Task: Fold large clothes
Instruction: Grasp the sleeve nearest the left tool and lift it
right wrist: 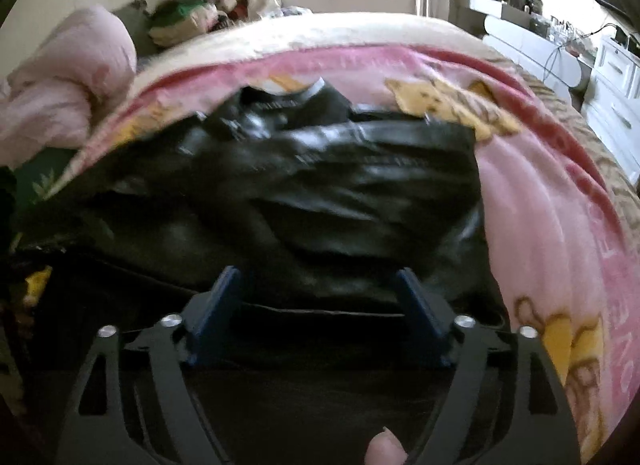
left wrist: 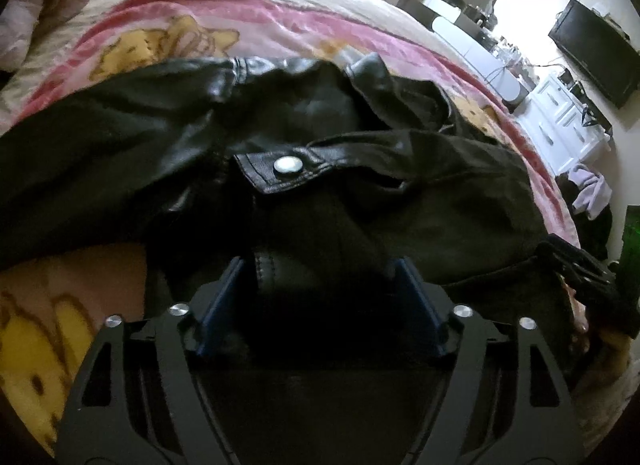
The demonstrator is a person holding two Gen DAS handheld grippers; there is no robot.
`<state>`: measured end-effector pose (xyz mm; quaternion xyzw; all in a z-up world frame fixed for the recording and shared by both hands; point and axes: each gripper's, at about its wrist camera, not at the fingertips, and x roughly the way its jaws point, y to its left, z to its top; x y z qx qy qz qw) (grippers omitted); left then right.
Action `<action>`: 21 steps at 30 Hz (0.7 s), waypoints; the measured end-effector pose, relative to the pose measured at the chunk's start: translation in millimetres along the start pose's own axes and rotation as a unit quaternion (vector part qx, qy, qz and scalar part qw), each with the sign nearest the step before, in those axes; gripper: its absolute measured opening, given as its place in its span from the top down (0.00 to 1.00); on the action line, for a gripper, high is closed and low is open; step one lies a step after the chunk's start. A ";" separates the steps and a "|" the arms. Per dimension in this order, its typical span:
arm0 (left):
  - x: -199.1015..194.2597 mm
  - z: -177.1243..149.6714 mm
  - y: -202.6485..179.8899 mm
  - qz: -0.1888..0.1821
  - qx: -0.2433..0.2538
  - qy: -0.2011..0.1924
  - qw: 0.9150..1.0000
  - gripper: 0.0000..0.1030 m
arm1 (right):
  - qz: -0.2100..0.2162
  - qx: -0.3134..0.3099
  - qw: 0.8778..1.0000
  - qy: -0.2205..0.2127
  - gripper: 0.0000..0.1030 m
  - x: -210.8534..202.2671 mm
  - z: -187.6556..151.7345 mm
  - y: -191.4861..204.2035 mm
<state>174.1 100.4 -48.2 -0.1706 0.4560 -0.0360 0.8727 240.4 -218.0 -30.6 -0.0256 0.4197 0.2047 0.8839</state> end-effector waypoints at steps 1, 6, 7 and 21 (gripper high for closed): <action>-3.6 0.1 -0.2 0.001 0.000 -0.003 1.000 0.21 | 0.002 0.000 1.000 -0.004 0.11 -3.5 0.0 5.1; -21.2 -2.1 4.9 0.014 -0.002 -0.015 1.000 0.09 | 0.003 -0.008 1.000 -0.012 0.06 -10.6 -2.5 26.2; -24.1 -2.3 7.5 0.016 -0.005 -0.016 1.000 0.09 | -0.001 -0.010 1.000 -0.014 0.06 -10.2 -2.1 30.3; -48.6 -7.4 37.4 0.028 -0.037 -0.021 0.999 0.09 | 0.007 -0.027 0.999 -0.029 0.04 -16.9 8.2 91.9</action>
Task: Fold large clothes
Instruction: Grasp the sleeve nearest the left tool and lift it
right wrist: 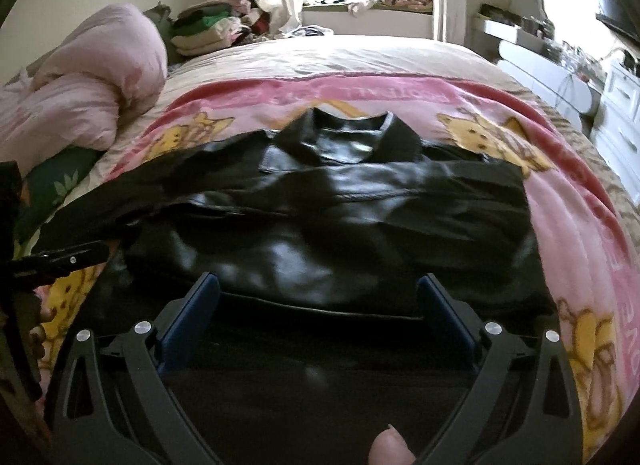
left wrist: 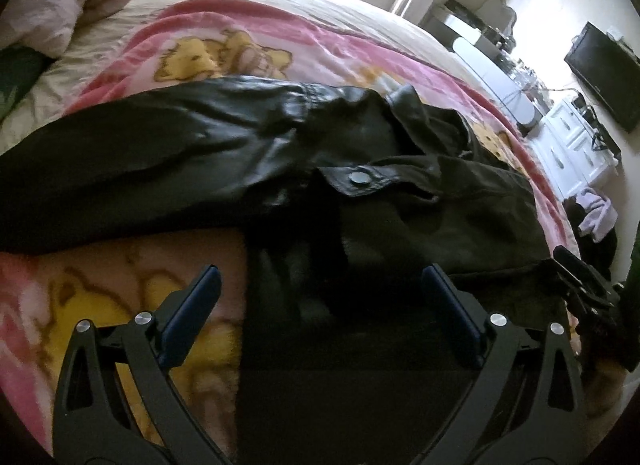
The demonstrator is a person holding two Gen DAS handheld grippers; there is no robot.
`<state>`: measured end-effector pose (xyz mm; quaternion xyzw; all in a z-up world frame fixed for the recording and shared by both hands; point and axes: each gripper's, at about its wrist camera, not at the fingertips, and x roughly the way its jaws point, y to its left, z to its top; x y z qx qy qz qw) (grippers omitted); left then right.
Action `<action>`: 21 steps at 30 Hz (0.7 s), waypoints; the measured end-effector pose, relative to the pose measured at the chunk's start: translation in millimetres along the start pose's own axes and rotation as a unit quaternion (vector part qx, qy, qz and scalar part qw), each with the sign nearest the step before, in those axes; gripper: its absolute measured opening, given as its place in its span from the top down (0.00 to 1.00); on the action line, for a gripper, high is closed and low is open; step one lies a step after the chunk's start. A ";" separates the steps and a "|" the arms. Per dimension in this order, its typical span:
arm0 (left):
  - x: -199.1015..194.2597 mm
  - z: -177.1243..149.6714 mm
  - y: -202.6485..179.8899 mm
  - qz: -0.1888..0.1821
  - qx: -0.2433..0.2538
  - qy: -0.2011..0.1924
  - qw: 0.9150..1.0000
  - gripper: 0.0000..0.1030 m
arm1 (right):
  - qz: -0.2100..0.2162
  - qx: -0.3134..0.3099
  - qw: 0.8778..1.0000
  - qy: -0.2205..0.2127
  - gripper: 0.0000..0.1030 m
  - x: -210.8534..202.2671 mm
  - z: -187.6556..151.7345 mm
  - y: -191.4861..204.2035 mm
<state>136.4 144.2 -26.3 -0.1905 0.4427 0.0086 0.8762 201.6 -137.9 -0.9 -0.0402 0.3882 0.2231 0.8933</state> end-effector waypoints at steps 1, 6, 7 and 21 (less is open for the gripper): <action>-2.8 0.0 4.1 0.003 -0.005 -0.001 1.000 0.09 | 0.001 -0.004 1.000 -0.001 0.04 0.0 1.7 5.0; -12.6 0.6 23.9 0.028 -0.028 -0.003 0.999 0.09 | 0.016 -0.021 1.000 -0.009 0.04 -1.7 11.2 35.9; -14.9 1.6 29.0 0.029 -0.036 -0.003 0.999 0.09 | 0.017 -0.024 1.000 -0.011 0.04 -2.0 13.4 41.7; -53.7 16.2 75.3 0.064 -0.079 -0.043 0.994 0.09 | 0.054 -0.063 0.996 -0.022 0.04 -0.2 36.6 112.8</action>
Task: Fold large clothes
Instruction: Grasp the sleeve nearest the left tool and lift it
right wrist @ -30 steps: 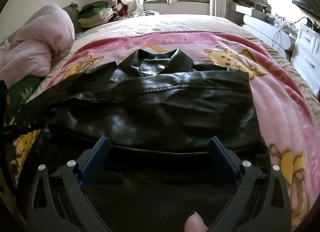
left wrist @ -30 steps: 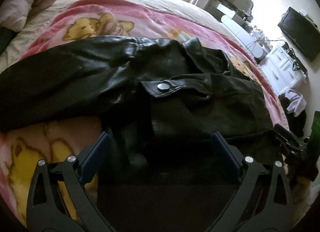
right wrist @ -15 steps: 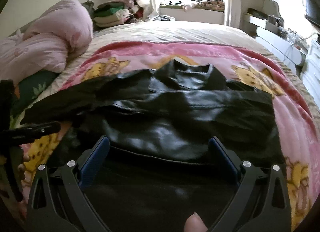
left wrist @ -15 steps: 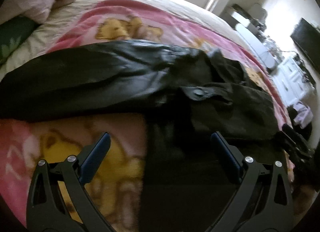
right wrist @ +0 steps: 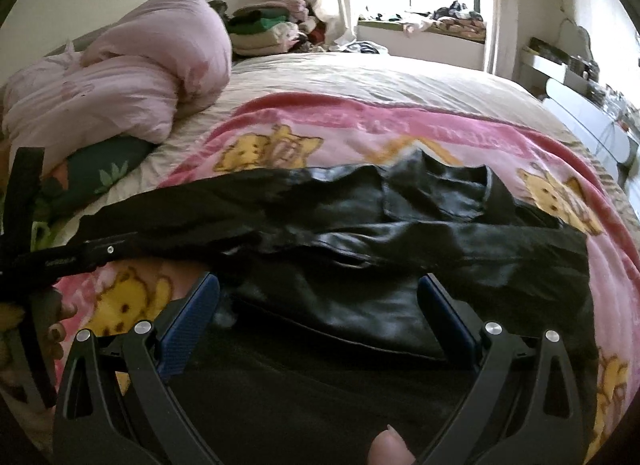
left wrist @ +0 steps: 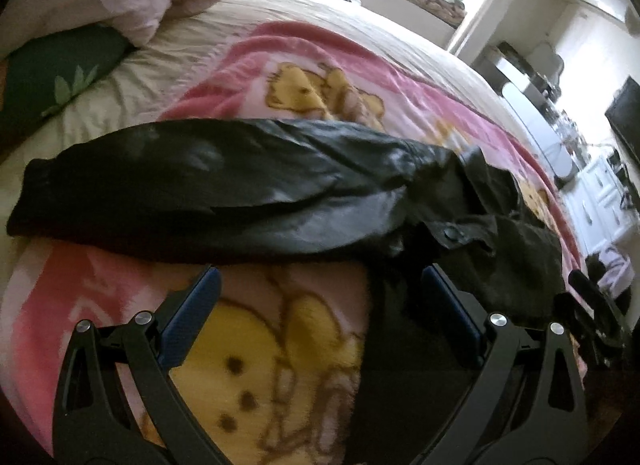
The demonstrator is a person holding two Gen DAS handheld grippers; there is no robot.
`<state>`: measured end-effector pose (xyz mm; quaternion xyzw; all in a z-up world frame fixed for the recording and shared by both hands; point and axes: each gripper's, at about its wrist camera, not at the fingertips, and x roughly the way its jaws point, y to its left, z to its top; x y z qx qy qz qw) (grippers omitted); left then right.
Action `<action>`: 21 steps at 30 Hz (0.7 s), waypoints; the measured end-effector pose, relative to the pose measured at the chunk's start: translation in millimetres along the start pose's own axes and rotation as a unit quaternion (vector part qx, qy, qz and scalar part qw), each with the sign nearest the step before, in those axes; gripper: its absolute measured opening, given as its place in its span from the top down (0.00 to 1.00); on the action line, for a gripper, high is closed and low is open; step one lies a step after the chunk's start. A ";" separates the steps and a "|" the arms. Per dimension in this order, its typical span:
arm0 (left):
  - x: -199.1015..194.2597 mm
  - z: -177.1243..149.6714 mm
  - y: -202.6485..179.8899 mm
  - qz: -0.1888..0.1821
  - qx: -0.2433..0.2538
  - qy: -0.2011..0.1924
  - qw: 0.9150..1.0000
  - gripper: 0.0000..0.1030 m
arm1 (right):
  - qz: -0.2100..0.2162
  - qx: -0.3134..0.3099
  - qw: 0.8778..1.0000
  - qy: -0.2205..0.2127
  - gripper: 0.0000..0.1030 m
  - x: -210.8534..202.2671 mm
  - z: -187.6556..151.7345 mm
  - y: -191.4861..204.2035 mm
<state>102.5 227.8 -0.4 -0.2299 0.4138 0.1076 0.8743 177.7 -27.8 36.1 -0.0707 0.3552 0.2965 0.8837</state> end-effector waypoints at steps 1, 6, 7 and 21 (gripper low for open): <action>-0.6 1.6 2.9 0.003 -0.003 -0.002 1.000 0.09 | 0.003 -0.003 1.000 -0.001 0.04 0.9 2.2 5.0; -4.5 9.7 23.4 0.031 -0.024 -0.017 0.999 0.09 | 0.018 -0.016 1.000 -0.005 0.04 7.2 13.3 29.5; -4.4 10.9 28.9 0.034 -0.034 -0.016 0.999 0.09 | 0.021 -0.017 1.000 -0.005 0.04 8.0 14.5 32.6; -28.9 31.5 106.0 0.102 -0.118 -0.044 0.987 0.09 | 0.066 -0.024 0.998 0.001 0.04 35.5 34.1 87.7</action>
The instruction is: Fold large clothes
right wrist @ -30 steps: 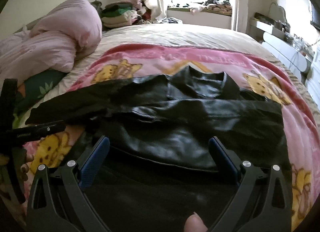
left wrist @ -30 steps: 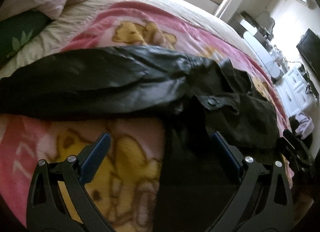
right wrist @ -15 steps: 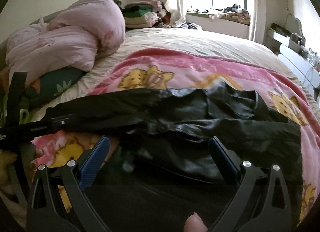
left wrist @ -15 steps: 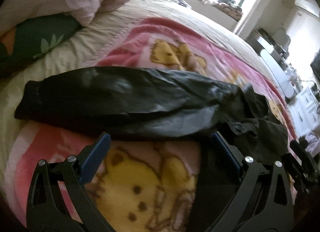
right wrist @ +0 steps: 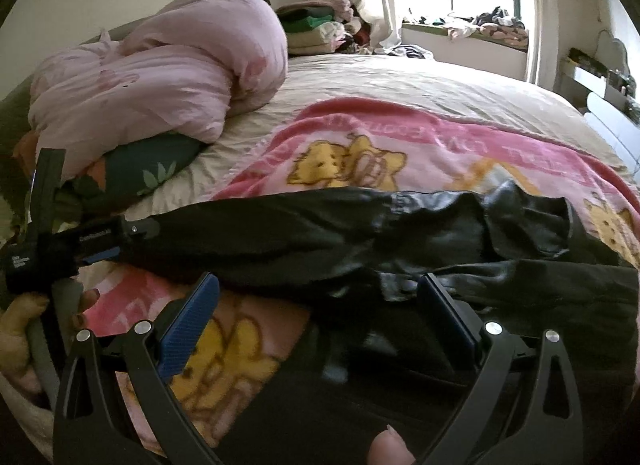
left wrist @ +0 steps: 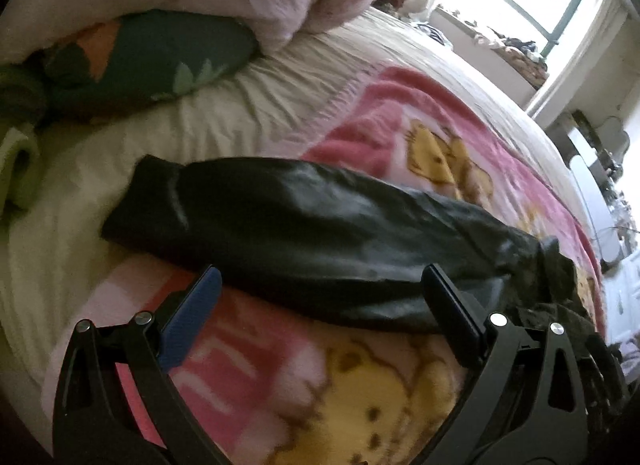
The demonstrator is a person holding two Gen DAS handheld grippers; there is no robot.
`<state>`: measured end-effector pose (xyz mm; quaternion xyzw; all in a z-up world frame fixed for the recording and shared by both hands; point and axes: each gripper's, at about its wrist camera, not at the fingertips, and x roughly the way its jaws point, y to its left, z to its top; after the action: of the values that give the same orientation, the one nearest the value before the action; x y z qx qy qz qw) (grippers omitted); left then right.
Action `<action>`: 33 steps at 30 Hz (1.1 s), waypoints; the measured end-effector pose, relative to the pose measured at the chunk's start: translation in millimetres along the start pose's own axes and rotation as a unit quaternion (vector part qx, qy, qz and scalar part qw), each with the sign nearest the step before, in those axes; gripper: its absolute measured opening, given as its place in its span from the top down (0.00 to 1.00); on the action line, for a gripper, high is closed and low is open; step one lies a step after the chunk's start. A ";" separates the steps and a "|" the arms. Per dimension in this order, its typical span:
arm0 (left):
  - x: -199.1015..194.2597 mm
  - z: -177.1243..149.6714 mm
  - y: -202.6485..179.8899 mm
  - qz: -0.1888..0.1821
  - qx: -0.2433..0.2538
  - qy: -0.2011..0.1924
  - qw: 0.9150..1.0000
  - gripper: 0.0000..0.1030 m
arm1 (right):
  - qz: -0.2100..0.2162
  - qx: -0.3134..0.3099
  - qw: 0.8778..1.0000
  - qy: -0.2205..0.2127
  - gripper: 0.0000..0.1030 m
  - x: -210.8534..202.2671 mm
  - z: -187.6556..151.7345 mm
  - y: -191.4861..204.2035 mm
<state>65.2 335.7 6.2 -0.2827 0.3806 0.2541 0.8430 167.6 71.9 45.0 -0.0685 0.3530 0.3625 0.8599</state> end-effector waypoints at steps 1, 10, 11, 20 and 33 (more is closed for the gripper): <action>0.2 1.1 5.2 -0.001 -0.007 0.002 1.000 0.09 | 0.004 -0.001 1.000 0.001 0.04 2.4 1.2 3.9; 27.1 2.2 49.9 0.006 -0.080 0.044 0.996 0.09 | 0.033 -0.020 0.999 -0.002 0.04 16.9 10.6 40.9; 31.9 1.1 52.5 0.009 -0.085 0.051 0.995 0.09 | 0.035 -0.019 0.999 -0.002 0.04 16.9 11.1 43.0; 68.3 6.7 79.8 -0.003 -0.143 0.061 0.988 0.09 | 0.030 0.002 1.000 -0.004 0.04 6.9 2.6 31.2; 47.6 33.0 75.6 -0.041 -0.121 -0.002 0.992 0.93 | -0.009 0.064 0.998 -0.001 0.04 -14.2 -39.7 -32.3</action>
<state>60.7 421.7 -34.5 -0.3977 0.3336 0.2639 0.8129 160.3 25.4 20.4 -0.0160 0.3739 0.3311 0.8662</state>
